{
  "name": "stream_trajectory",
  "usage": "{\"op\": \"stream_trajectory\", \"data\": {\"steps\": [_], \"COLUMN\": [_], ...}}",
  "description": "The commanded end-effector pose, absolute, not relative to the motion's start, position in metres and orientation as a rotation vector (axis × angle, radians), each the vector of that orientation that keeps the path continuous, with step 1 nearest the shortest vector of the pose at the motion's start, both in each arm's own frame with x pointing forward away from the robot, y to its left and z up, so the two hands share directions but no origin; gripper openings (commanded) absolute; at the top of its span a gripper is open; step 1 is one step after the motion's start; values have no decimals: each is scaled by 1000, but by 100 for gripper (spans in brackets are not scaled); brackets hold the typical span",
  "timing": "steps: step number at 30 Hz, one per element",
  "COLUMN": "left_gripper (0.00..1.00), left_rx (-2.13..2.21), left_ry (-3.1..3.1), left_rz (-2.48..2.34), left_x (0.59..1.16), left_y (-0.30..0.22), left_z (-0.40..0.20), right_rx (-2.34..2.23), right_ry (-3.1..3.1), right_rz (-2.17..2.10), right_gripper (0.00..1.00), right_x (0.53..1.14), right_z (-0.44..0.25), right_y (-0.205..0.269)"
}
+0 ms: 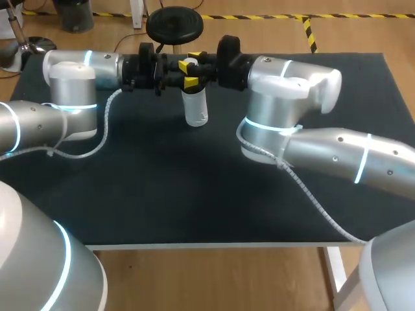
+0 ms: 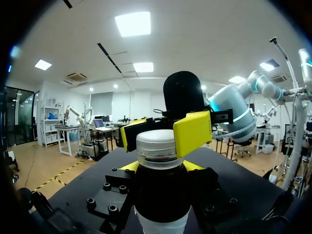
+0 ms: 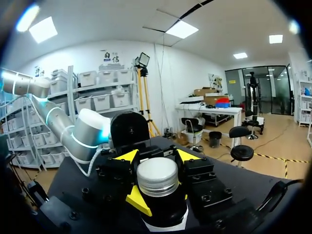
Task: Unscrew the bottle cap
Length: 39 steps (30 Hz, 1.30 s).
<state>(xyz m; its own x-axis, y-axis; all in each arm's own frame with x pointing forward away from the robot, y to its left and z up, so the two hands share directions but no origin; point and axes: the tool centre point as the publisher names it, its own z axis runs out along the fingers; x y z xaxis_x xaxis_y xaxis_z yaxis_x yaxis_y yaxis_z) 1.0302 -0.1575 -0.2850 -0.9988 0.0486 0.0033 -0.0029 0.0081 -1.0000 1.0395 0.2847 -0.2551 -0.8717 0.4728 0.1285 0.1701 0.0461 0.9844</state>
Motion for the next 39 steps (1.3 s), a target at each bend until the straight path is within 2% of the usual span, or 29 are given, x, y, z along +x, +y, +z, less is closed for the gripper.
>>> {"op": "stream_trajectory", "data": {"steps": [1, 21, 39], "left_gripper": [0, 0, 0], "left_rx": [-53, -53, -53], "left_ry": [-2204, -2204, -2204], "left_rz": [2191, 2191, 2191], "left_x": [1030, 1030, 1030], "left_y": [-161, -161, -161], "left_z": [-284, -284, -284], "right_rx": [497, -668, -1542], "right_ry": [2210, 2679, 2644], "right_rz": [2065, 2473, 2703], "right_gripper": [0, 0, 0], "right_x": [1044, 1017, 1015], "right_z": [-260, -259, -257], "right_y": [274, 285, 279]}}
